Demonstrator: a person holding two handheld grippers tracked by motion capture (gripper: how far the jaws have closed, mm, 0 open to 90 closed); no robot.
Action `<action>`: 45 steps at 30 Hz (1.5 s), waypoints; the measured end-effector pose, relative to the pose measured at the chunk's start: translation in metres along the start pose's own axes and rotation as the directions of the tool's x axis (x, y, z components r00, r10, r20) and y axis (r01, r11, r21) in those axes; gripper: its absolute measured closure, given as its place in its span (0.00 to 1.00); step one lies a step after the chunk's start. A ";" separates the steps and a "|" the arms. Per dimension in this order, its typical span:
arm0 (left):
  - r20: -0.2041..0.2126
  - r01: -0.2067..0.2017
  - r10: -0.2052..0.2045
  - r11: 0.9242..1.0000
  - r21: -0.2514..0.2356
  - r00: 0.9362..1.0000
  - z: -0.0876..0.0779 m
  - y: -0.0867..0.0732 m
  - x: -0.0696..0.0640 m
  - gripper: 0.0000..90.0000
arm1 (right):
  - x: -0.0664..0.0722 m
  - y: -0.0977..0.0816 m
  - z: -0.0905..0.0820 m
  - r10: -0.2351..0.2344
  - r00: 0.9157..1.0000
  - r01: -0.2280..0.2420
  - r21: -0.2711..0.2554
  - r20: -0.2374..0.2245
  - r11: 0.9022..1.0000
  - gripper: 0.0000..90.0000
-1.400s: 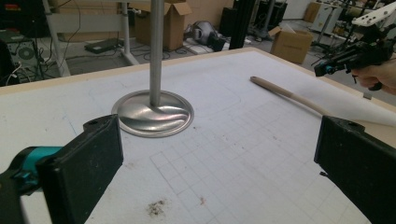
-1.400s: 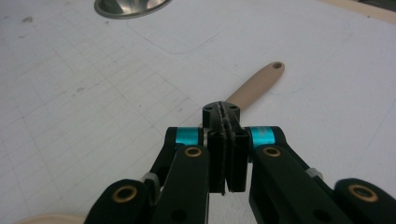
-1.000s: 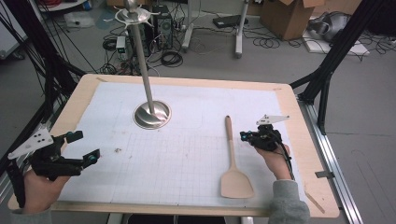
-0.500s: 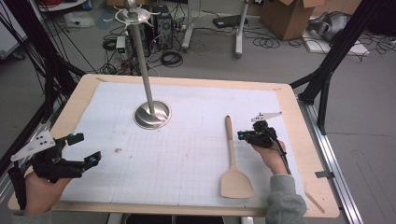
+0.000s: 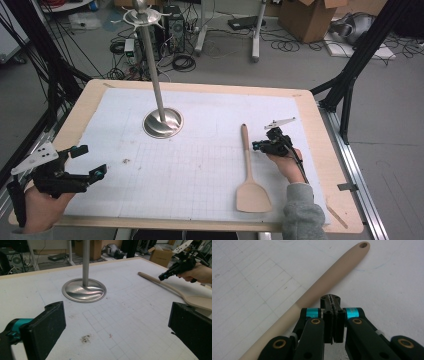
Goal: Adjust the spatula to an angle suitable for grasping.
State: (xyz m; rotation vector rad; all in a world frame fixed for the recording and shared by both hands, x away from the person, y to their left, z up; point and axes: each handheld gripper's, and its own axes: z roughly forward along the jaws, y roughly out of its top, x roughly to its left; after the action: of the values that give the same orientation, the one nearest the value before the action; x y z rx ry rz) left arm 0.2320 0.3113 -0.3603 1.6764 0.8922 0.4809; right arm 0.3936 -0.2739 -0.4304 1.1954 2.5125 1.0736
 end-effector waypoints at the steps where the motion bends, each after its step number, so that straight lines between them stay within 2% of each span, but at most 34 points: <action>1: 0.000 -0.001 0.001 1.000 0.002 1.000 0.000 0.000 0.000 0.02 | -0.001 0.000 0.001 0.002 1.000 -0.002 0.005 0.002 1.000 1.00; 6: -0.003 -0.001 0.001 1.000 0.005 1.000 -0.001 -0.001 0.000 0.02 | -0.002 -0.001 0.005 0.004 1.000 -0.004 0.018 0.002 1.000 1.00; 12: -0.005 0.001 -0.001 1.000 0.011 1.000 0.000 -0.003 0.001 0.02 | 0.001 0.001 0.007 -0.023 1.000 0.022 0.021 0.021 1.000 1.00; 28: -0.009 0.000 0.001 1.000 0.020 1.000 0.000 -0.004 0.000 0.02 | 0.000 0.002 0.012 -0.018 1.000 0.018 0.020 -0.011 1.000 1.00; 38: -0.022 -0.001 0.002 1.000 0.015 1.000 -0.005 -0.005 0.003 0.02 | 0.009 0.016 0.019 -0.059 0.998 0.061 0.065 -0.024 0.996 1.00; 41: -0.024 -0.001 0.002 1.000 0.017 1.000 -0.005 -0.006 0.003 0.02 | 0.010 0.020 0.020 -0.084 0.996 0.085 0.082 -0.016 0.993 1.00; 45: -0.029 -0.001 0.002 1.000 0.017 1.000 -0.006 -0.006 0.003 0.02 | 0.012 0.023 0.022 -0.090 0.996 0.092 0.092 -0.027 0.991 1.00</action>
State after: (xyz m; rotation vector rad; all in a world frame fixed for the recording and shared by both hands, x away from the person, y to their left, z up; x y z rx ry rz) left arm 0.2276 0.3179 -0.3648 1.6897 0.9181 0.5007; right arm 0.4093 -0.2438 -0.4291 1.0842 2.6332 0.9644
